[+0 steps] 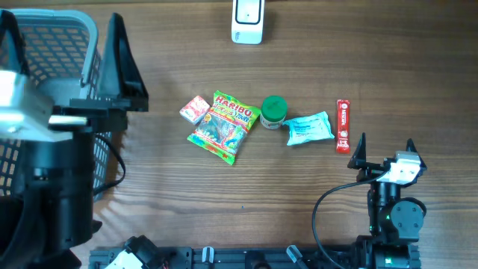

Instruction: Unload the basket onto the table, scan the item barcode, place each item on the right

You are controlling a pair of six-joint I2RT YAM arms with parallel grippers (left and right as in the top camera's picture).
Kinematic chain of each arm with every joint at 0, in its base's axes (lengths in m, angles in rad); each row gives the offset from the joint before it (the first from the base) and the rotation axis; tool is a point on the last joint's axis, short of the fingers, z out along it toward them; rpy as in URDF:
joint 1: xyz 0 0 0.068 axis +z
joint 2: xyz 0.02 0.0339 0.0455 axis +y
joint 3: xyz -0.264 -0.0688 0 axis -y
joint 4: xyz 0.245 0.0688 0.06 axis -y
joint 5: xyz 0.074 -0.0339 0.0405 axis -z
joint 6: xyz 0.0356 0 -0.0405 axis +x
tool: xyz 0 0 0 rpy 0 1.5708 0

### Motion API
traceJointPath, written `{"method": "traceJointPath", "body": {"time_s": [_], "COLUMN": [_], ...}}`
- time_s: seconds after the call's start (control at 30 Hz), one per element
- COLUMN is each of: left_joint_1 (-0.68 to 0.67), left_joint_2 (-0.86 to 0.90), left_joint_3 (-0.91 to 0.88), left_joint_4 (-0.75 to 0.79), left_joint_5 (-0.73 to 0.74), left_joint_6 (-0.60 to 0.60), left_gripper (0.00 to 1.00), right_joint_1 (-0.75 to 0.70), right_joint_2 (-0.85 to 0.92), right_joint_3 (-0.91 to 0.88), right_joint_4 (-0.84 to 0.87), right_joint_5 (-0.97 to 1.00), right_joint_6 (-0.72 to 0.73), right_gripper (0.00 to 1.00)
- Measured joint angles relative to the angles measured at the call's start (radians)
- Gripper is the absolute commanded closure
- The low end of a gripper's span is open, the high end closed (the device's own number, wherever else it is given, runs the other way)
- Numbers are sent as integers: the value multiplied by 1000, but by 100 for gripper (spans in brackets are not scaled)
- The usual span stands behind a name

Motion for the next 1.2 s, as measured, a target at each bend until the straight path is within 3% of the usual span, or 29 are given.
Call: {"method": "traceJointPath", "body": {"time_s": [0.07, 0.1, 0.13, 0.17, 0.27, 0.43, 0.6, 0.9, 0.93, 1.0, 1.03, 1.1, 1.13, 1.2], "left_joint_1": [1, 3, 10, 13, 40, 157, 321, 479, 495, 536, 557, 614, 635, 689], "left_joint_2": [-1, 2, 13, 27, 83, 53, -178, -647, -696, -766, -777, -783, -790, -822], "left_joint_3": [5, 5, -2, -3, -8, -15, -15, -11, -4, 4, 4, -47, -82, -185], "left_joint_4": [-169, -277, -315, -323, -318, -255, -323, -346, -343, -340, -342, -310, -277, -199], "left_joint_5": [10, 36, 96, 138, 204, 151, 269, 474, 489, 505, 511, 519, 522, 529], "left_joint_6": [20, 30, 42, 45, 43, 13, -58, -112, -117, -126, -132, -131, -132, -133], "left_gripper": [0, 27, 87, 96, 96, 96, 96, 93, 69, 61, 51, 12, 0, 0], "right_joint_1": [0, 0, 0, 0, 0, 0, 0, 0, 0, 0, 0, 0, 0, 0], "right_joint_2": [0, 0, 0, 0, 0, 0, 0, 0, 0, 0, 0, 0, 0, 0], "right_joint_3": [0, 0, 0, 0, 0, 0, 0, 0, 0, 0, 0, 0, 0, 0], "right_joint_4": [0, 0, 0, 0, 0, 0, 0, 0, 0, 0, 0, 0, 0, 0], "right_joint_5": [0, 0, 0, 0, 0, 0, 0, 0, 0, 0, 0, 0, 0, 0], "right_joint_6": [0, 0, 0, 0, 0, 0, 0, 0, 0, 0, 0, 0, 0, 0], "right_gripper": [0, 0, 0, 0, 0, 0, 0, 0, 0, 0, 0, 0, 0, 0]}}
